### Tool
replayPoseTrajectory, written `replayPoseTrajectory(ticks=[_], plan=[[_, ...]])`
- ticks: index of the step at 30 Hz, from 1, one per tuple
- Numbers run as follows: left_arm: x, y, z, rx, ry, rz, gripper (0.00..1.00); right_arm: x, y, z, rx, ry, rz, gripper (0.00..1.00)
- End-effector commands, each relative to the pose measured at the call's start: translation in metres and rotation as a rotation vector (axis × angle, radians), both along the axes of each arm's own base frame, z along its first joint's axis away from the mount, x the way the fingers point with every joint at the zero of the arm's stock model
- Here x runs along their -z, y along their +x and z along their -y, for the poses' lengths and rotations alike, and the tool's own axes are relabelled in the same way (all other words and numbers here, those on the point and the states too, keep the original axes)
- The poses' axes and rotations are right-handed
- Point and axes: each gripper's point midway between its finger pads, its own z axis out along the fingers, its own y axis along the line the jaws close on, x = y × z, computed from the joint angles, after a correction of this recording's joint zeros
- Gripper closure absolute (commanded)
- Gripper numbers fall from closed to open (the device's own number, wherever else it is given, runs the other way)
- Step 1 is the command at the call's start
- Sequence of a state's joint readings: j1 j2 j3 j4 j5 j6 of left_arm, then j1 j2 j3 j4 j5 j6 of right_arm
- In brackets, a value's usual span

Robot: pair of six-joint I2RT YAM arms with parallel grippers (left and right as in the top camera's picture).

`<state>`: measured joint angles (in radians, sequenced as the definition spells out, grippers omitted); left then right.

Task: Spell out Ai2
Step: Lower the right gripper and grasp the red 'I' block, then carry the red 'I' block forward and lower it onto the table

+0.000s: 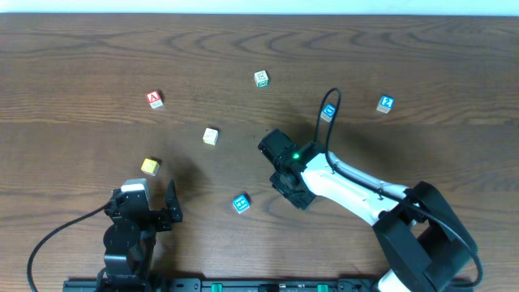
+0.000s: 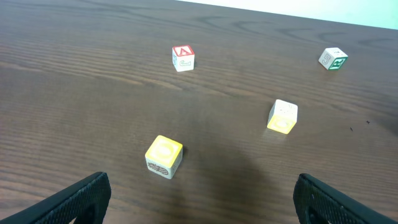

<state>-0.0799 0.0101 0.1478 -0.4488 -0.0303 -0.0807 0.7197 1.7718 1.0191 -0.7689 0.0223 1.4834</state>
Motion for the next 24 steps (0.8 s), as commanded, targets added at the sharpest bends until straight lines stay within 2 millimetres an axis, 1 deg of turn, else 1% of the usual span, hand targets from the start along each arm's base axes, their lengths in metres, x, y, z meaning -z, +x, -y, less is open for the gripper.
replayPoseTrajectory(ticks=[1, 7, 12, 15, 18, 20, 22, 24], plan=[[0.008, 0.000, -0.002, -0.008, 0.011, -0.017, 0.05, 0.000, 0.000, 0.004, -0.014, -0.031, 0.013, 0.64], [0.008, 0.000, -0.002, -0.009, 0.011, -0.017, 0.05, 0.000, 0.002, 0.005, -0.074, -0.042, 0.020, 0.65], [0.008, 0.000, -0.002, -0.008, 0.011, -0.017, 0.05, 0.000, 0.003, 0.006, -0.126, -0.054, 0.027, 0.70], [0.008, 0.000, -0.002, -0.008, 0.011, -0.017, 0.05, -0.001, 0.008, 0.005, -0.183, -0.056, 0.047, 0.71], [0.008, 0.000, -0.002, -0.008, 0.011, -0.017, 0.05, -0.003, 0.020, -0.005, -0.303, -0.034, 0.100, 0.71], [0.008, 0.000, -0.002, -0.008, 0.011, -0.017, 0.05, -0.007, 0.028, -0.012, -0.384, -0.026, 0.135, 0.74], [0.008, 0.000, -0.002, -0.008, 0.011, -0.017, 0.05, -0.016, 0.039, -0.018, -0.454, -0.030, 0.173, 0.75], [0.008, 0.000, -0.002, -0.008, 0.011, -0.017, 0.05, -0.029, 0.052, -0.027, -0.533, -0.033, 0.222, 0.75]])
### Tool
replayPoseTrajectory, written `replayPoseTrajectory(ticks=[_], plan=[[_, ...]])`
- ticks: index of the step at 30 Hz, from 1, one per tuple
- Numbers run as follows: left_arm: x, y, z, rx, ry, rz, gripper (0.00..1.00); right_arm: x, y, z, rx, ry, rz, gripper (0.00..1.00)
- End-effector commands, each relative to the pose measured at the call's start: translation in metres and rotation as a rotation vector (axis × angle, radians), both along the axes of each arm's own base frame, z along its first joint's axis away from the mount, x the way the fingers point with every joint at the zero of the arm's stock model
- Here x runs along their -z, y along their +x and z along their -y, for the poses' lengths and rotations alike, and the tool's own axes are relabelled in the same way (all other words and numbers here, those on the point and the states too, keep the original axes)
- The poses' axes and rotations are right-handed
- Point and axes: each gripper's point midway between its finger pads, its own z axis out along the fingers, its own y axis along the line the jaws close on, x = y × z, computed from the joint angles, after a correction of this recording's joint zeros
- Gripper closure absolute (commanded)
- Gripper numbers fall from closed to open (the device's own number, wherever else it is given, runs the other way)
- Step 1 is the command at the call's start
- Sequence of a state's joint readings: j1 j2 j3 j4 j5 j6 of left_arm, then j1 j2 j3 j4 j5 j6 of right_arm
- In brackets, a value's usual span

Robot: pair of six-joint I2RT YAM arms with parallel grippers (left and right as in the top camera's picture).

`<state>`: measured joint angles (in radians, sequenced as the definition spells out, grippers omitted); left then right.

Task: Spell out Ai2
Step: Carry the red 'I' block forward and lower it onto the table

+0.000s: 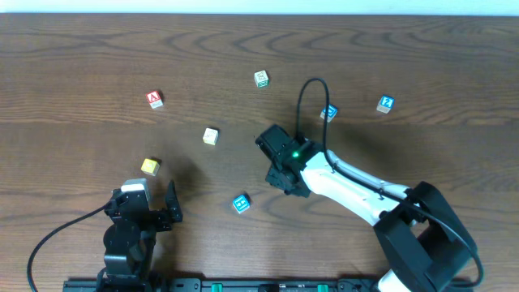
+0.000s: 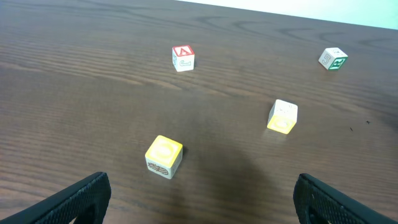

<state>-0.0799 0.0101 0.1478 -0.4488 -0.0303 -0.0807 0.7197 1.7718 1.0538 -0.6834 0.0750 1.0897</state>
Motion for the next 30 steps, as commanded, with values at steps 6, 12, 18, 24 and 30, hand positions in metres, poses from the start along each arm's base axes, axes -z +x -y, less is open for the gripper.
replayPoseTrajectory(ticks=[6, 12, 18, 24, 30], plan=[[0.008, 0.000, -0.002, -0.008, 0.011, -0.017, 0.05, -0.066, 0.065, -0.033, -0.323, -0.014, 0.238, 0.73], [0.008, 0.000, -0.002, -0.008, 0.011, -0.017, 0.05, -0.088, 0.109, -0.036, -0.385, -0.045, 0.245, 0.81], [0.008, 0.000, -0.002, -0.009, 0.011, -0.017, 0.05, -0.075, 0.134, -0.041, -0.405, -0.140, 0.175, 0.80], [0.008, 0.000, -0.002, -0.009, 0.011, -0.017, 0.05, -0.044, 0.142, -0.046, -0.405, -0.148, 0.127, 0.75], [0.008, 0.000, -0.002, -0.008, 0.011, -0.017, 0.05, -0.027, 0.152, -0.044, -0.377, -0.079, 0.097, 0.76]])
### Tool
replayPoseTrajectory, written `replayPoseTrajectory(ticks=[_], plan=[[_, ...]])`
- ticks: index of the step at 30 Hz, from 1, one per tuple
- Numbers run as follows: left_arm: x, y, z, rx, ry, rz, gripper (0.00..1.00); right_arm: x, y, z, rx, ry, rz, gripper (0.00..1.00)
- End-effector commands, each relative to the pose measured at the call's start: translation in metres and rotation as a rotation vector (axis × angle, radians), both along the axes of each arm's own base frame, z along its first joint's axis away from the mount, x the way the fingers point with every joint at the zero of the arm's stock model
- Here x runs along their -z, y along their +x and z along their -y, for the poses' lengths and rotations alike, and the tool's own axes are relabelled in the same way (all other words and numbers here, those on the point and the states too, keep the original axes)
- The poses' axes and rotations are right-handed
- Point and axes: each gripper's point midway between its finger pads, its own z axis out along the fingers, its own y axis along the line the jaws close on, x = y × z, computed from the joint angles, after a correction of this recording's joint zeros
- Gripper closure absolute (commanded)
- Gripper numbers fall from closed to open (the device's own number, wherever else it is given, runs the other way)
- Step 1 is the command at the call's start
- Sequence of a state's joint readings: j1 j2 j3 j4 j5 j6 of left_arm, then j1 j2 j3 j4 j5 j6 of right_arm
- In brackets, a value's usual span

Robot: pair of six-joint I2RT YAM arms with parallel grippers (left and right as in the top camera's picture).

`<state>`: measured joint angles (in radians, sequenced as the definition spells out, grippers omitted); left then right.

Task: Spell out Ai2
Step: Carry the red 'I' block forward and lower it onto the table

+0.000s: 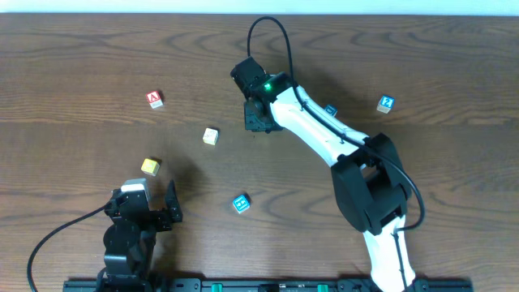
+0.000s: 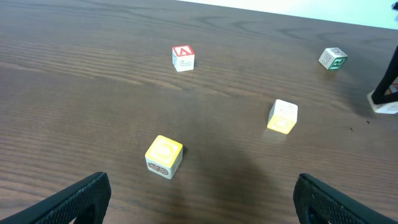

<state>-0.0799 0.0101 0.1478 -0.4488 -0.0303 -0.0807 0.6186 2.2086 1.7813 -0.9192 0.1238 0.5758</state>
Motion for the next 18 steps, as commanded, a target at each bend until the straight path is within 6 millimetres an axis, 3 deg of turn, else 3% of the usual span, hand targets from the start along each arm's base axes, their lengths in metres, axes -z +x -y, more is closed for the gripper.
replayPoseTrajectory(ticks=[1, 6, 11, 18], plan=[[0.008, 0.000, -0.002, -0.008, 0.011, -0.017, 0.05, 0.000, 0.013, 0.005, 0.017, 0.040, -0.005, 0.76], [0.008, 0.000, -0.002, -0.008, 0.011, -0.017, 0.05, 0.005, 0.014, 0.008, 0.030, 0.053, -0.023, 0.78], [0.008, 0.000, -0.002, -0.008, 0.011, -0.017, 0.05, 0.023, 0.008, 0.004, 0.020, 0.047, -0.066, 0.80], [0.008, 0.000, -0.002, -0.009, 0.011, -0.017, 0.05, 0.026, 0.010, 0.006, 0.046, 0.047, -0.061, 0.79]])
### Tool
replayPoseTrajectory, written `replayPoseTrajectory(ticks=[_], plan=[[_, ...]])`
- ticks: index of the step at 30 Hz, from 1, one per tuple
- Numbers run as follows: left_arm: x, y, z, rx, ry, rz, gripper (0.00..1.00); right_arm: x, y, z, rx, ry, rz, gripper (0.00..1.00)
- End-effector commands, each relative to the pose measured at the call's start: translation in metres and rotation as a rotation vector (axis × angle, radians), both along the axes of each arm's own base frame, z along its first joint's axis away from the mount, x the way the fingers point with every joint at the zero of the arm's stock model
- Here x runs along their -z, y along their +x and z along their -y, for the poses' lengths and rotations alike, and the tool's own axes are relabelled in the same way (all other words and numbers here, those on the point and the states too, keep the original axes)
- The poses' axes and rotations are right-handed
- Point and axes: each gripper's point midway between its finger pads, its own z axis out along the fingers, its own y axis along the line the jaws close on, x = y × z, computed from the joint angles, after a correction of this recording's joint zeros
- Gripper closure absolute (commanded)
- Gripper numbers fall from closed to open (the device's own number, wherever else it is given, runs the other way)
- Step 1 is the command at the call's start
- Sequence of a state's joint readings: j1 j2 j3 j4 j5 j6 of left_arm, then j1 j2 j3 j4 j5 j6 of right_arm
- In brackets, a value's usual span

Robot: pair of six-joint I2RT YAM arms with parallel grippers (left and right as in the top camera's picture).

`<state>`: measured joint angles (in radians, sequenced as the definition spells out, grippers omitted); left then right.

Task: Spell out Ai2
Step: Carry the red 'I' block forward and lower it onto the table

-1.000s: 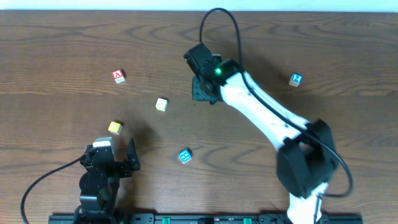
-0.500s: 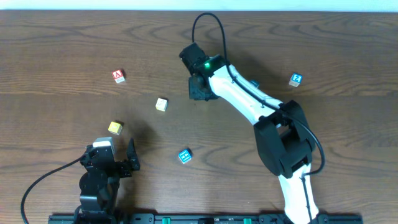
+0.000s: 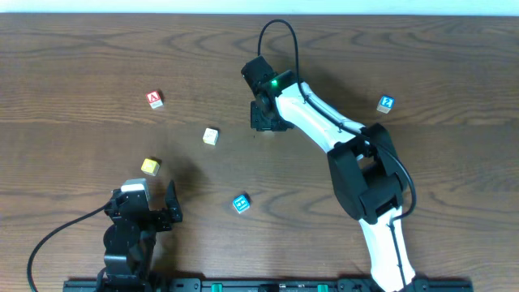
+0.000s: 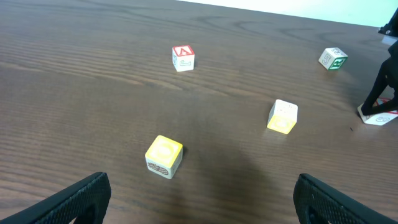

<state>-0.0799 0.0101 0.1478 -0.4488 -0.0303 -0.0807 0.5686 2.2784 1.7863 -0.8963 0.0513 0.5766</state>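
Lettered blocks lie scattered on the wooden table (image 3: 81, 49). A red "A" block (image 3: 154, 99) is at the left, a white-and-yellow block (image 3: 211, 135) sits mid-table, and a yellow block (image 3: 150, 166) lies nearer me. My right gripper (image 3: 265, 122) reaches down at the centre back. In the left wrist view its dark finger (image 4: 377, 93) rests against a white, red-edged block (image 4: 382, 118) on the table, apparently shut on it. The green block (image 4: 333, 59) stands just beyond. My left gripper (image 4: 202, 202) is open and low at the front left.
A blue block (image 3: 240, 203) lies at the front centre and another blue block (image 3: 385, 104) at the back right. The right arm (image 3: 324, 130) stretches diagonally across the right half of the table, with its cable looping above it.
The right gripper shifted slightly right and toward me. The red-edged block under it is now lower and further left in the left wrist view, resting on the table. The left arm has not moved.
The right gripper was low at mid-table, right of the front blue block, and then a little further back. By 0.6 s ago it had reached the centre back beside the green block, with a red-edged block at its fingers. That block now rests on the table.
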Motion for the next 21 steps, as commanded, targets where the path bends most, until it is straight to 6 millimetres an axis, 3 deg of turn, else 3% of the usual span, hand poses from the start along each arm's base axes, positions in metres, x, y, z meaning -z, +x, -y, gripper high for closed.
replayPoseTrajectory(ticks=[1, 12, 21], plan=[[0.0085, -0.0004, -0.0022, -0.009, 0.011, -0.017, 0.05, -0.0044, 0.0036, -0.0040, 0.010, 0.011, 0.012, 0.80], [0.0085, -0.0004, -0.0022, -0.008, 0.011, -0.017, 0.05, -0.0041, -0.0029, -0.0119, -0.010, 0.011, 0.006, 0.77], [0.0085, -0.0004, -0.0022, -0.008, 0.011, -0.017, 0.05, -0.0037, -0.0025, -0.0058, 0.025, -0.016, 0.011, 0.75]])
